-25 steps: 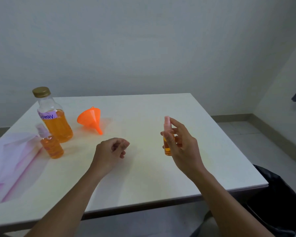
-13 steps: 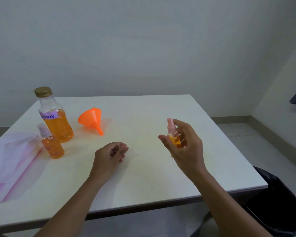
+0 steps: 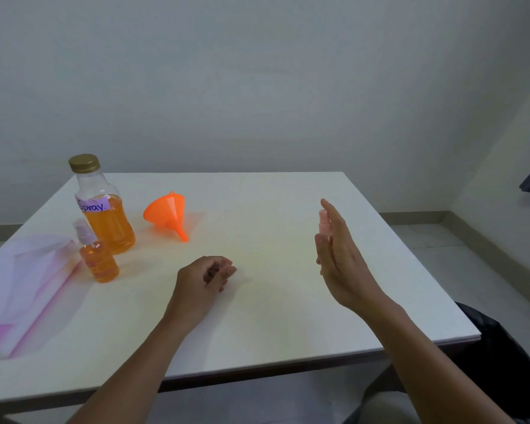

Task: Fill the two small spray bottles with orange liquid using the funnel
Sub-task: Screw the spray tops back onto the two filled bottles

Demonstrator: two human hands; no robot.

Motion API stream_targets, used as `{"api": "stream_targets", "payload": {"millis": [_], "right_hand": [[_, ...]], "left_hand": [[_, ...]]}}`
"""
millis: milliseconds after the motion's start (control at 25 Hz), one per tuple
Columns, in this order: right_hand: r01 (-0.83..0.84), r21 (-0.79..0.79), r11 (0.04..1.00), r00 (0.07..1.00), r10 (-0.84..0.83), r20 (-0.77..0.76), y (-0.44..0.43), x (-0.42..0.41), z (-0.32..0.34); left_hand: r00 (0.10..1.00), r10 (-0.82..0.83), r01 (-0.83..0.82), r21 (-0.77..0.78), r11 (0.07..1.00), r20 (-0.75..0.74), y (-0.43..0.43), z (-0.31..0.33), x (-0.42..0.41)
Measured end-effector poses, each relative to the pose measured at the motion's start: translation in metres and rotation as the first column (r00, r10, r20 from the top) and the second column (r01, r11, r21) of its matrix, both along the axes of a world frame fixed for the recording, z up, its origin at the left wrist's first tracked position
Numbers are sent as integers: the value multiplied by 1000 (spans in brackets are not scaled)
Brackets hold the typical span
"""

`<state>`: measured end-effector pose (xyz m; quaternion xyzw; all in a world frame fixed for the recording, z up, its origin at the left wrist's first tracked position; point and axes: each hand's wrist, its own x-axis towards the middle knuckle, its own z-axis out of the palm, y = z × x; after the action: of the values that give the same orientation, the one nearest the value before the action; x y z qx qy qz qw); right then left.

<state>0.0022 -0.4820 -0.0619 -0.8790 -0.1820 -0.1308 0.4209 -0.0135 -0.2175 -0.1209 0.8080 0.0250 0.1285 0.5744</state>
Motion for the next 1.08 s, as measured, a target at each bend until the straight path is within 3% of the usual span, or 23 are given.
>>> {"api": "stream_targets", "payload": {"millis": [160,400,720,960,1080], "right_hand": [[176,-226,958,966,-124,227,-7,10,3],[215,-391,895,971,-152,186,-3,20,3],[230,-303,925,968,-186,169,8,26,-7],[297,-353,887,950,-236,207,8,22,-12],[229,-260,938,972,-204,120,9,12,-11]], "left_hand": [[1000,-4,4,29,1000,16,0,-1,0],[1000,-9,9,18,1000,26,0,-2,0],[1000,-16,16,5,1000,27,-1,1,-2],[1000,2,-2,-57,998,0,-2,2,-2],[1000,25,-25,-124,992,-7,-8,15,-2]]}}
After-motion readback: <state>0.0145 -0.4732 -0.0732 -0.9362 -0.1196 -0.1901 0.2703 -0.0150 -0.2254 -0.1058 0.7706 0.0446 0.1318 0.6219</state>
